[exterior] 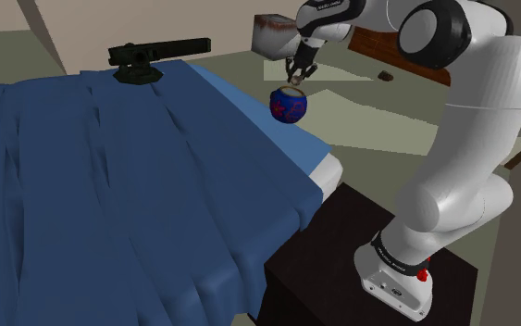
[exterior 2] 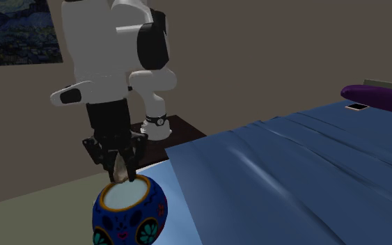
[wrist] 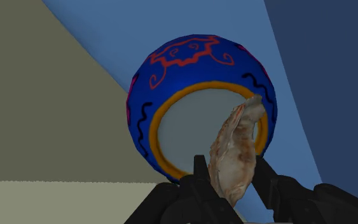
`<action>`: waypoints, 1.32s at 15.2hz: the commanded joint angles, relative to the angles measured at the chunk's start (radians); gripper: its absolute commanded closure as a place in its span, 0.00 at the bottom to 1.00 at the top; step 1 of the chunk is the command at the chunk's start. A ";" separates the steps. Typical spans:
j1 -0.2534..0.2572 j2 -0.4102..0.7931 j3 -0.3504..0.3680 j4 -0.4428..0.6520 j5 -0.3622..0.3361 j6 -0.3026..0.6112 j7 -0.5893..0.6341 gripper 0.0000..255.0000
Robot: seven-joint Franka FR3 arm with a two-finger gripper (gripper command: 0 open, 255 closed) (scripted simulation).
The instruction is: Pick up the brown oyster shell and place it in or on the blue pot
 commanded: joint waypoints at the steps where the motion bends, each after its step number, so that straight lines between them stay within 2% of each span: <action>1: -0.002 0.004 0.000 -0.021 0.002 0.026 -0.005 1.00; 5: -0.002 0.021 0.001 -0.052 0.004 0.073 -0.010 1.00; 13: -0.002 0.021 0.001 -0.052 0.004 0.073 -0.010 1.00; 14: -0.002 0.021 0.001 -0.052 0.004 0.073 -0.010 0.00; 19: -0.002 0.021 0.001 -0.052 0.004 0.073 -0.010 0.00; 20: -0.003 0.003 0.000 -0.045 0.004 0.048 -0.010 0.00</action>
